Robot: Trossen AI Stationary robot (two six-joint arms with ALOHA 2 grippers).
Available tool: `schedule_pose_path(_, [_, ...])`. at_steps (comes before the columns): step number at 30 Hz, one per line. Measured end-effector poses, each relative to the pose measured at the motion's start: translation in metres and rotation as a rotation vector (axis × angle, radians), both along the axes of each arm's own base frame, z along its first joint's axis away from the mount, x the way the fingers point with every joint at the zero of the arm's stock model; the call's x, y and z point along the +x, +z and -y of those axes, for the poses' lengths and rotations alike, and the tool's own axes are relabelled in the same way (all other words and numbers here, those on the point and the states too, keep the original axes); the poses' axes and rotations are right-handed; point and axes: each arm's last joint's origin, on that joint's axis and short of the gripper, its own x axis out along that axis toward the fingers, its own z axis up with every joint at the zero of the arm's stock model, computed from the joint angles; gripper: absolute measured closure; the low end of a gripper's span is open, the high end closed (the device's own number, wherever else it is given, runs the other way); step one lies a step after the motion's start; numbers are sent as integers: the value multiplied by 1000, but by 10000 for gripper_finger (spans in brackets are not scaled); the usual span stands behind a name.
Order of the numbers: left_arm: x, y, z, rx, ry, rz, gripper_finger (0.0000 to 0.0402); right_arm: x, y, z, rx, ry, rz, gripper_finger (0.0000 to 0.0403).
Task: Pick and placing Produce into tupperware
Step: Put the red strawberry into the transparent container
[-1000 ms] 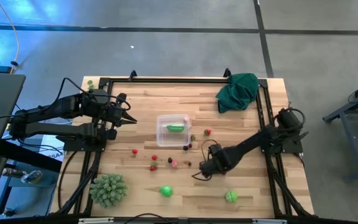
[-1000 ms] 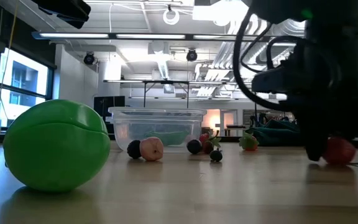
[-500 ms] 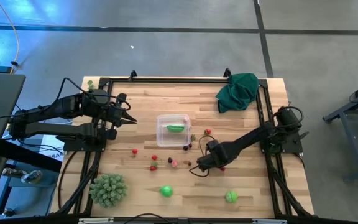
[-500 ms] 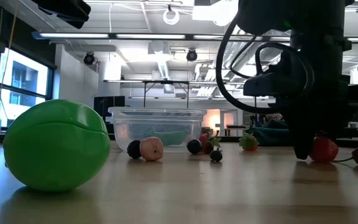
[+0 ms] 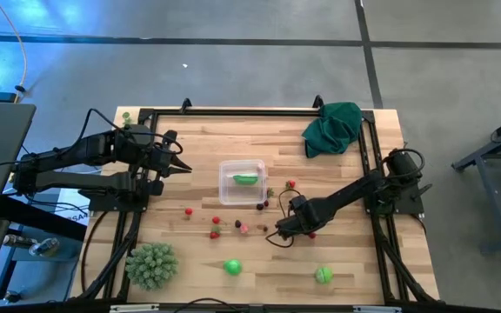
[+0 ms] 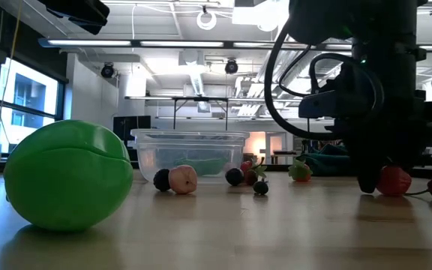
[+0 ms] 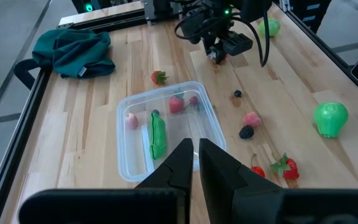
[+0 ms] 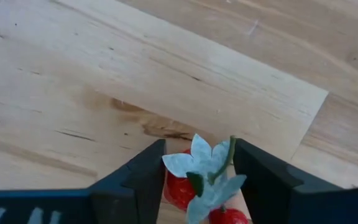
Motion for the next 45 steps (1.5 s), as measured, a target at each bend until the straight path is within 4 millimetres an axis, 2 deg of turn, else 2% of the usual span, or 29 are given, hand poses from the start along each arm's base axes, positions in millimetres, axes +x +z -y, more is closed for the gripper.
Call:
schedule_pose_path(5, [0,0,0,0,0,0,382,0,0,-2,11,-3,1,222])
schedule_pose_path(14, [0,0,0,0,0,0,382,-7,0,-17,27,-44,0,222])
schedule_pose_path(29, [0,0,0,0,0,0,382,-6,0,-16,-8,-35,17,222])
schedule_pose_path(38, [0,0,0,0,0,0,383,-6,1,-16,-21,-36,26,267])
schedule_pose_path(45, [0,0,0,0,0,0,383,-6,1,-16,-21,-36,26,272])
